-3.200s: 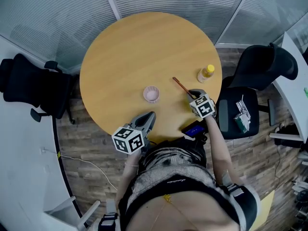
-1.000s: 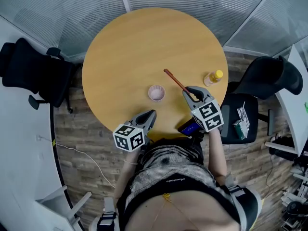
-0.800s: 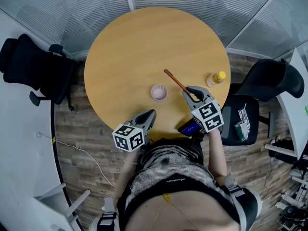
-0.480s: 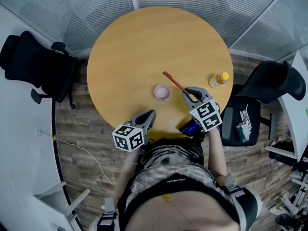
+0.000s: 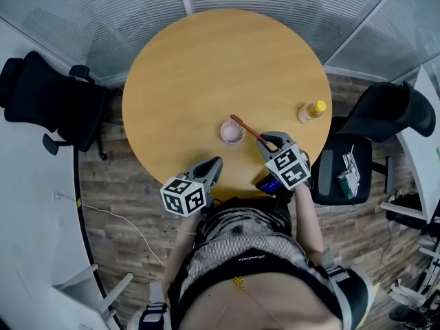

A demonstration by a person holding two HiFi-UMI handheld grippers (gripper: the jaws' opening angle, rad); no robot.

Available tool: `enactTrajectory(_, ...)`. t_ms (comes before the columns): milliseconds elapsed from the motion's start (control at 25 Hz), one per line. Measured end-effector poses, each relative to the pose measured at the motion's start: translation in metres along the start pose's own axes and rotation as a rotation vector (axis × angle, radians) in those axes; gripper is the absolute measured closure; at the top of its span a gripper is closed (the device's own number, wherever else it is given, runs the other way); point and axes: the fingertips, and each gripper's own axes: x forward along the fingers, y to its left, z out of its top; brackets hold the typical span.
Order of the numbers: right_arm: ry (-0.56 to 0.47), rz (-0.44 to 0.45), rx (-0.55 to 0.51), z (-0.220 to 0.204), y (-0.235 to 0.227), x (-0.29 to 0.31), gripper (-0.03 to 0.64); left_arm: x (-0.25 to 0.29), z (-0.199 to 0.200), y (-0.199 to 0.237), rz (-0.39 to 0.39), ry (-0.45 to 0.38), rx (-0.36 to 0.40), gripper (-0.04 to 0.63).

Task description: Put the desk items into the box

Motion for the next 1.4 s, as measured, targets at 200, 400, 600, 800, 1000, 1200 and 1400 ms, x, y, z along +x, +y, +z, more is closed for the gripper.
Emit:
enactTrajectory(200, 0.055, 0.0, -0.004, -0.013, 0.005, 0.007, 0.557, 0.0, 0.0, 0.001, -0.008, 0.008, -0.001, 0.577)
enactTrajectory(400, 0.129, 0.003, -0.026, -0.025, 0.011, 0.017, 0.557, -0.002, -0.001, 0.004, -0.018, 0.018, -0.001, 0.577)
enactTrajectory(600, 0.195, 0.017, -0.011, -0.032, 0.018, 0.026, 0.557, -0.005, -0.001, 0.008, -0.03, 0.023, -0.005, 0.577)
enactTrajectory(800, 0.235, 0.01, -0.005, -0.032, 0.02, 0.034, 0.557, -0.01, -0.003, 0.015, -0.045, 0.037, -0.008, 0.577)
enactTrajectory(1000, 0.297, -0.001, -0.033, -0.032, 0.025, 0.043, 0.557, -0.016, 0.0, 0.023, -0.076, 0.049, -0.003, 0.577)
enactTrajectory(1200, 0.325, -0.007, -0.044, -0.028, 0.03, 0.055, 0.557, -0.016, 0.0, 0.029, -0.113, 0.074, 0.012, 0.577)
enactTrajectory(1400, 0.343, -0.012, -0.051, -0.026, 0.034, 0.066, 0.557, -0.014, -0.002, 0.029, -0.147, 0.096, 0.023, 0.577)
